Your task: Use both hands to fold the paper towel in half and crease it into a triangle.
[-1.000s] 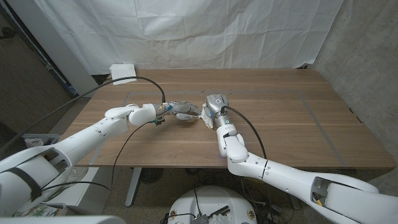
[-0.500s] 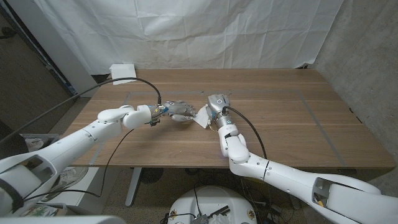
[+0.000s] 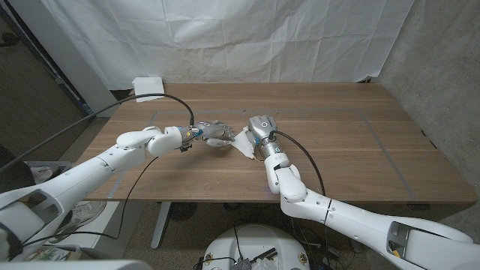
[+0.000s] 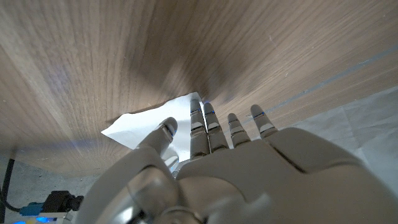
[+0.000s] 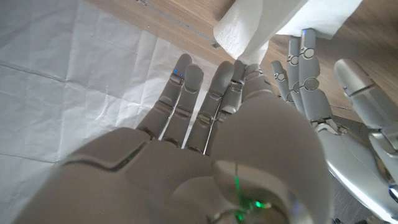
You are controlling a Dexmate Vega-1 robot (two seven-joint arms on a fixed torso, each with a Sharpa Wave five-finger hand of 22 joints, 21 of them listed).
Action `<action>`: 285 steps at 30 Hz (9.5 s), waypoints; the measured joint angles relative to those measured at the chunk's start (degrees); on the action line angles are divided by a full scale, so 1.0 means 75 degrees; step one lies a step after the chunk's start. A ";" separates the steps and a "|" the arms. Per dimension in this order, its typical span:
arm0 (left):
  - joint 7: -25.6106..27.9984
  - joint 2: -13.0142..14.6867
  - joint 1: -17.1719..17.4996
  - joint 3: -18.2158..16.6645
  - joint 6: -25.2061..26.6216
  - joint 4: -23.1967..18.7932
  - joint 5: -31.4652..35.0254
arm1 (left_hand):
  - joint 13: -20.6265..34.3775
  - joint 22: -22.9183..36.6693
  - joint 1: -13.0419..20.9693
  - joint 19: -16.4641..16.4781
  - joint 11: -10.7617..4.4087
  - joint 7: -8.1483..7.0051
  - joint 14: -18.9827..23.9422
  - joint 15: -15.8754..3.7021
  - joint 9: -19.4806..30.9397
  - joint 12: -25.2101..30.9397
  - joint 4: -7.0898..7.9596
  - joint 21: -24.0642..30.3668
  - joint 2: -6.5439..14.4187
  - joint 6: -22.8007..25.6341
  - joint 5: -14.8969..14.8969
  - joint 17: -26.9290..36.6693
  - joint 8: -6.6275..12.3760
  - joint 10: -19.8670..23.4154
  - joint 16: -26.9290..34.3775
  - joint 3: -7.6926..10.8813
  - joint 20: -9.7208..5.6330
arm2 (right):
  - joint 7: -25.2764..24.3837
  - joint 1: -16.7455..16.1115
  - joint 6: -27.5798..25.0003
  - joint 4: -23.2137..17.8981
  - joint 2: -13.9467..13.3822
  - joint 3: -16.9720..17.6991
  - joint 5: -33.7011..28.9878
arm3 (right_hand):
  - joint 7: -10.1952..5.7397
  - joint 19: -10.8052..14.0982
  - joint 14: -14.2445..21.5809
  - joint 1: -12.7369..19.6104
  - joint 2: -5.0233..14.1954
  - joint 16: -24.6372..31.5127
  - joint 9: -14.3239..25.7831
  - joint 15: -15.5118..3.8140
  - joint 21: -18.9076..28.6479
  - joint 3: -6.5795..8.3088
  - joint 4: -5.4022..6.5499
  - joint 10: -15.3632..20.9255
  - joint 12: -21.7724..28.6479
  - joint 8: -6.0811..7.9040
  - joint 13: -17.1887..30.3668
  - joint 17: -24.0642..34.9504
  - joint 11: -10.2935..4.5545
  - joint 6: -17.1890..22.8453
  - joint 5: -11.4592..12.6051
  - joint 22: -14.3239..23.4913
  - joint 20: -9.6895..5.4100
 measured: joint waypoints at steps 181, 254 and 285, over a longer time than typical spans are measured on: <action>0.0922 -0.0295 -0.0515 0.0255 0.0054 0.0854 0.0556 | 0.0035 0.0037 -0.0363 0.0000 0.0120 -0.0151 0.0012 0.0043 -0.0011 -0.0177 0.0400 0.0029 -0.0143 -0.0584 0.0000 0.0120 -0.0129 -0.0252 0.0009 0.0025 0.0000 | 0.1931 0.0304 0.0755 0.0428 -0.0074 -0.0271 0.0593 | -0.0090 -0.1845 -0.0699 -0.3362 -0.0901 -0.4398 -0.0335 0.0123 0.2684 0.3194 0.1226 -0.0957 -0.3819 -0.0671 -0.3428 -0.3838 0.0879 -0.2336 -0.0682 -0.0389 0.0378; 0.1084 -0.0527 -0.0876 0.0481 -0.0211 0.1148 0.0688 | 0.0033 0.0037 -0.0271 0.0000 0.0067 -0.0229 -0.0017 0.0014 -0.0013 -0.0177 0.0422 0.0028 -0.0113 -0.0909 -0.0056 0.0141 -0.0158 -0.0500 0.0009 0.0065 0.0000 | 0.1071 -0.0552 0.1211 -0.0486 -0.0945 0.0487 0.0369 | -0.0016 -0.1981 -0.0526 -0.4719 -0.1031 -0.4885 -0.0303 0.0113 0.1869 0.2791 0.0788 -0.0055 -0.3795 -0.0354 -0.3075 -0.4523 0.0900 -0.1328 -0.0712 -0.0386 0.0700; 0.1327 -0.0374 -0.0420 0.0065 -0.0106 0.0728 0.0168 | 0.0033 0.0036 -0.0312 0.0000 0.0080 -0.0419 -0.0016 0.0015 -0.0014 -0.0230 0.0389 0.0087 -0.0154 -0.1324 -0.0056 0.0119 -0.0220 -0.0742 0.0009 0.0033 0.0000 | -0.0060 -0.1048 0.1742 -0.1342 -0.1221 0.1371 0.1528 | -0.0097 -0.1976 -0.1311 -0.4571 -0.0860 -0.5531 -0.0300 0.0176 0.1569 0.3217 0.0363 -0.1371 -0.4505 -0.0662 -0.3092 -0.4731 0.0956 -0.2218 -0.0681 -0.0385 0.0781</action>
